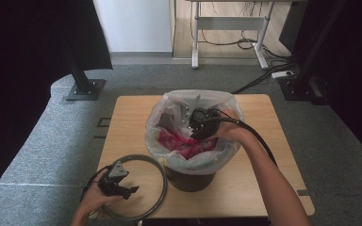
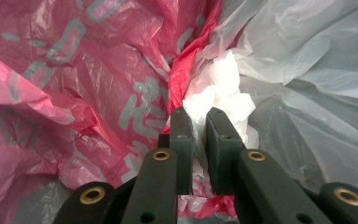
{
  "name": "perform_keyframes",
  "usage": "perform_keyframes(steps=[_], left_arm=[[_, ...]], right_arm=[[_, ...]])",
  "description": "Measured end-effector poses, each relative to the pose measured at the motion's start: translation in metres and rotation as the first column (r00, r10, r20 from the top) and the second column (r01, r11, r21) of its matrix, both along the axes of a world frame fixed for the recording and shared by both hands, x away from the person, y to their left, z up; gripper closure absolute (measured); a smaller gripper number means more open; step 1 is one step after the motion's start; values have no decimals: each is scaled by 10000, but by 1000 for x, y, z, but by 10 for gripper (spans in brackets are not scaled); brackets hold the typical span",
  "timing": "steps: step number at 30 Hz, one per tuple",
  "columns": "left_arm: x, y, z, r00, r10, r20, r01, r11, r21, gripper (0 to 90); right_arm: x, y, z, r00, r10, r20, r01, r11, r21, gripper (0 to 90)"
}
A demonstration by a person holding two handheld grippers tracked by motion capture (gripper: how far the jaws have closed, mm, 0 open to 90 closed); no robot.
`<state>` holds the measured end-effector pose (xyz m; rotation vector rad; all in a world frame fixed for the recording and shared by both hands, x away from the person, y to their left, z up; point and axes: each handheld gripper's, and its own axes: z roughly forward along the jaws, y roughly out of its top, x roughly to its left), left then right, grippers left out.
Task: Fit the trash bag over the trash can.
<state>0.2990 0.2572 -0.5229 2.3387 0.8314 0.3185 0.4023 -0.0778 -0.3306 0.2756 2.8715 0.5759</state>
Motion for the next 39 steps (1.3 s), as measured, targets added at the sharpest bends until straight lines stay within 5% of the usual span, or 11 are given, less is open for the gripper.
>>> perform_keyframes(steps=[6, 14, 21, 25, 34, 39], left_arm=[[0, 0, -1, 10000, 11, -3, -11, 10000, 20, 243], [1, 1, 0, 10000, 42, -2, -42, 10000, -1, 239], [1, 0, -1, 10000, 15, -13, -15, 10000, 24, 239], [1, 0, -1, 10000, 24, -31, -24, 10000, 24, 239], [1, 0, -1, 10000, 26, -44, -26, 10000, 31, 239], [1, 1, -1, 10000, 35, -20, -35, 10000, 15, 238]], right_arm=[[1, -1, 0, 10000, 4, -2, -4, 10000, -5, 767], [-4, -8, 8, 9986, -223, 471, 183, 9962, 848, 585], [-10, -28, 19, 9932, -755, 887, 535, 9722, 2280, 388], [-12, -39, 20, 9904, -1018, 935, 705, 9541, 2912, 356], [-10, -46, 16, 9894, -1160, 874, 833, 9461, 3129, 326], [-11, -48, 18, 9889, -1193, 890, 794, 9287, 3621, 326]])
